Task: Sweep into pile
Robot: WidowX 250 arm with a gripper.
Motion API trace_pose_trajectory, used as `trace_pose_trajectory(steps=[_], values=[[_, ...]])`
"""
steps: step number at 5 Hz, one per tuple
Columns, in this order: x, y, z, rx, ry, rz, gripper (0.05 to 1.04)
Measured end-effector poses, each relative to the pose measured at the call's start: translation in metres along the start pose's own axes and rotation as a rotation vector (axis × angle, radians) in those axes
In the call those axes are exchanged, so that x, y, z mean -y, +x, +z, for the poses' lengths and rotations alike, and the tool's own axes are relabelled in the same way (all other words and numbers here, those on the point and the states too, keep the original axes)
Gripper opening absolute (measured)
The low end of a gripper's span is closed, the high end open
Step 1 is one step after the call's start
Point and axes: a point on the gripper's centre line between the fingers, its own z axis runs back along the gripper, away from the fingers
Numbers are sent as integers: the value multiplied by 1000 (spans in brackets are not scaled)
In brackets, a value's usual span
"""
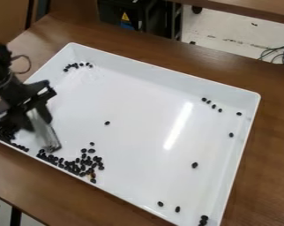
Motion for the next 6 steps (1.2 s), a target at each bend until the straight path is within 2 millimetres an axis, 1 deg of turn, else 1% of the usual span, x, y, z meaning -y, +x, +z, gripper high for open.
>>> trace_pose_trajectory(steps=[1,2,3,4,5,6], values=[[11,-1,2,15,-18,-62,352],[20,3,6,57,-20,-133,352],[59,9,25,141,10,-295,352],[84,1,45,188,-9,-347,352],[105,-17,50,176,-16,-403,352],[141,-58,38,87,5,-629,352]])
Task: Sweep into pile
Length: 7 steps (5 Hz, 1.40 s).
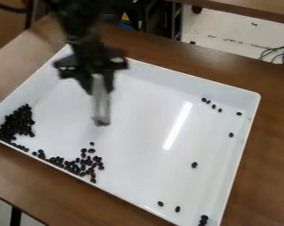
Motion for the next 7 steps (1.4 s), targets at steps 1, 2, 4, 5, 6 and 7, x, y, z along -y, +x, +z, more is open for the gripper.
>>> trace_pose_trajectory(steps=[1,2,4,5,6,7], values=[[37,-30,-16,-83,-19,-197,352],[81,-59,-39,-152,-39,-328,352],[154,-103,-58,-221,-21,-469,352],[153,-97,-62,-241,-45,-444,352],[135,-74,-66,-256,-72,-368,352],[106,-55,-70,-255,-36,-298,352]])
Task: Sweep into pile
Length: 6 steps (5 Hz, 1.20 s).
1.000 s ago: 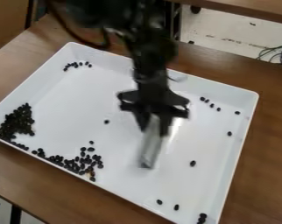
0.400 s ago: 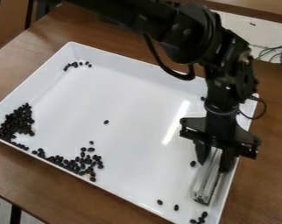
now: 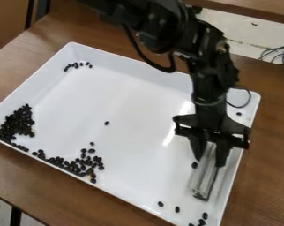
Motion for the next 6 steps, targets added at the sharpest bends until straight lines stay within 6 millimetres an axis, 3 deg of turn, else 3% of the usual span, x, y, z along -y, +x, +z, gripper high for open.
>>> trace_pose_trajectory(steps=[2,6], values=[[-113,-3,15,-43,-9,295,352],[-290,-31,43,-43,69,550,352]])
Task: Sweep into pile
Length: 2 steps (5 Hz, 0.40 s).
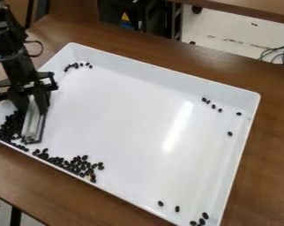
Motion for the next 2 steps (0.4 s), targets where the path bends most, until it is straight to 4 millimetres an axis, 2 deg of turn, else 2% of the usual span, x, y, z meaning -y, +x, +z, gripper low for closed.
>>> trace_pose_trajectory(steps=[2], values=[[-3,2,2,-18,23,-76,352]])
